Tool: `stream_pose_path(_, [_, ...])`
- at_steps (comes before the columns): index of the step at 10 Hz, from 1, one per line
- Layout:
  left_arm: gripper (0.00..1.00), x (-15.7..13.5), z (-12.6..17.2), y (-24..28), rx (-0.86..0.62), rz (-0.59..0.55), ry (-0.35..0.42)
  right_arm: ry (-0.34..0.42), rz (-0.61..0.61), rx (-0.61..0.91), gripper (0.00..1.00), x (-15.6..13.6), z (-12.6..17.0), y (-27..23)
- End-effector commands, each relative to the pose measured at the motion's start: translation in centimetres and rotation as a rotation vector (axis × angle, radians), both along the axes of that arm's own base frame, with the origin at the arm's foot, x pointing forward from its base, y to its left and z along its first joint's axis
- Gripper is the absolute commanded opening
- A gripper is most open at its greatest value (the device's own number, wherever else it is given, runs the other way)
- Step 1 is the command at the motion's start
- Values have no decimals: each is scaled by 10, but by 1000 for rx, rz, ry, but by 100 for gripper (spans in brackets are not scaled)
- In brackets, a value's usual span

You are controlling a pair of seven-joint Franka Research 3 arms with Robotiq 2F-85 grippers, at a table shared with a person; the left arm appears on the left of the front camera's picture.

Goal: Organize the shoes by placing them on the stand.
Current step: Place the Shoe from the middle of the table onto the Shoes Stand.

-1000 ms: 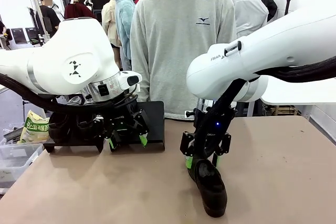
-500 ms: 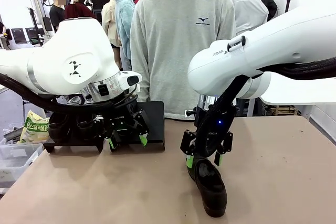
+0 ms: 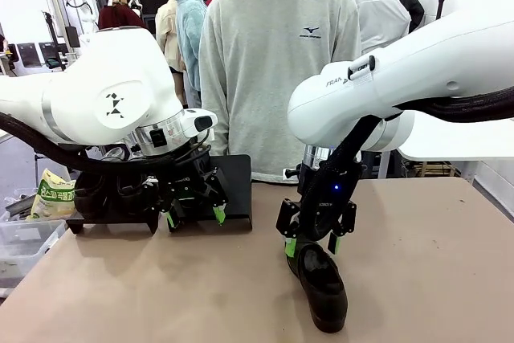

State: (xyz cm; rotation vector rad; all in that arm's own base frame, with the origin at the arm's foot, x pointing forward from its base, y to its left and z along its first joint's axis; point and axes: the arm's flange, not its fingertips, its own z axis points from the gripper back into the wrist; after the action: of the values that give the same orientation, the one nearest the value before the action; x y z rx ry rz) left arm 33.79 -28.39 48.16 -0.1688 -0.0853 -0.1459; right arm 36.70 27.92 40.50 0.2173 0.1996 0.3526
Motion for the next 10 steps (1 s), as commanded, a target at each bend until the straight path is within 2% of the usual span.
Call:
stream_pose_path(1, [100, 0, 1, 2, 8, -4, 2, -83, 34, -13, 100, -3, 27, -18])
stream_pose_path(3, [100, 0, 1, 2, 8, -4, 2, -216, 68, -76, 100, -6, 67, -62])
stream_pose_path(4, [100, 0, 1, 2, 8, -4, 2, -226, 158, -116, 100, -1, 72, -98])
stream_pose_path(5, [100, 0, 0, 0, 0, 0, 0, -237, 186, -166, 100, 9, 67, -130])
stream_pose_path(6, [100, -19, -2, -30, -11, 2, -24, -227, 167, -174, 100, 13, 60, -156])
stream_pose_path(8, [100, -50, -15, -88, 65, 164, -103, -206, 110, -142, 100, 23, 42, -202])
stream_pose_path(9, [100, -56, -21, -109, 59, 237, -104, -187, 55, -130, 100, 31, 33, -216])
stream_pose_path(10, [100, -62, -22, -125, 65, 346, -96, -198, 125, -163, 100, 17, 56, -196])
